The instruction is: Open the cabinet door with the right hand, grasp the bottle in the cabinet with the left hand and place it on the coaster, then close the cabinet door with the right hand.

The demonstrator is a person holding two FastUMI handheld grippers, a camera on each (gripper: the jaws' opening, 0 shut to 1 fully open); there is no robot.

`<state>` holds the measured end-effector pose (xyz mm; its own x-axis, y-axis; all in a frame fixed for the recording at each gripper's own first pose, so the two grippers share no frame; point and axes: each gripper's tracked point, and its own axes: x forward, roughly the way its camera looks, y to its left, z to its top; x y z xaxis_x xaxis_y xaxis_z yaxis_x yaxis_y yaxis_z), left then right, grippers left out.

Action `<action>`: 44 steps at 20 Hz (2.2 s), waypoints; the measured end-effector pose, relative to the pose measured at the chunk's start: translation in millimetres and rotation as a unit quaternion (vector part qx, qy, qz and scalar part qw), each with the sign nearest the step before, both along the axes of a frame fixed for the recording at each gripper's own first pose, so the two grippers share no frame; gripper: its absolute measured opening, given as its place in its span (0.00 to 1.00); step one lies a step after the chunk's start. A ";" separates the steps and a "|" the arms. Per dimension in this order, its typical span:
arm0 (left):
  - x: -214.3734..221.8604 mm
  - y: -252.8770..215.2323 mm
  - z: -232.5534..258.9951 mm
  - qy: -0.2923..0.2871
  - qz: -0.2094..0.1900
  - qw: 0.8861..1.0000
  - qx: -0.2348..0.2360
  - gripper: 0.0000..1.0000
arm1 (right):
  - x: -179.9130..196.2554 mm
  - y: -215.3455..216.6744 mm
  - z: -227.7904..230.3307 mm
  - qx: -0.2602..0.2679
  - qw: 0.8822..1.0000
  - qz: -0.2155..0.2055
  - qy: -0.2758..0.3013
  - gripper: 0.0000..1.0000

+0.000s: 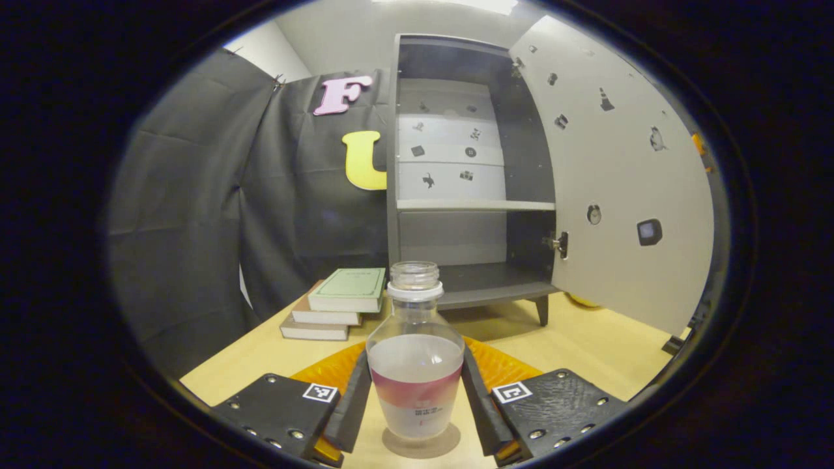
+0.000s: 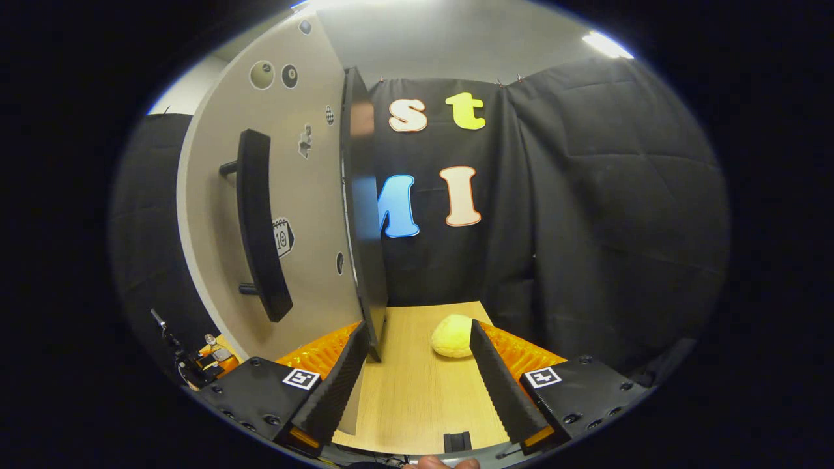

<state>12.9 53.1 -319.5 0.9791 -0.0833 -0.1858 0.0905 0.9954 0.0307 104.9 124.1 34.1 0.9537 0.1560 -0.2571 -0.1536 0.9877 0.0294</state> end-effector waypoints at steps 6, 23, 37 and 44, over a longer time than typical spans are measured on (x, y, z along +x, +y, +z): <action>8.0 -5.6 -29.6 -0.011 -0.009 1.000 0.004 0.70 | -7.6 -0.3 -9.9 -0.002 1.000 -0.001 0.022 0.98; -13.5 -12.1 -53.4 0.006 0.003 1.000 0.019 0.82 | -13.5 -9.4 -21.7 -0.020 0.998 -0.018 0.049 0.98; -3.5 -19.7 54.4 -0.025 -0.014 0.998 0.058 0.82 | -18.6 -5.3 -17.9 0.010 0.997 -0.046 0.062 0.93; -13.3 -30.8 126.2 -0.022 0.022 0.997 0.066 0.82 | -10.2 -9.0 -10.9 0.032 0.997 -0.050 0.042 0.93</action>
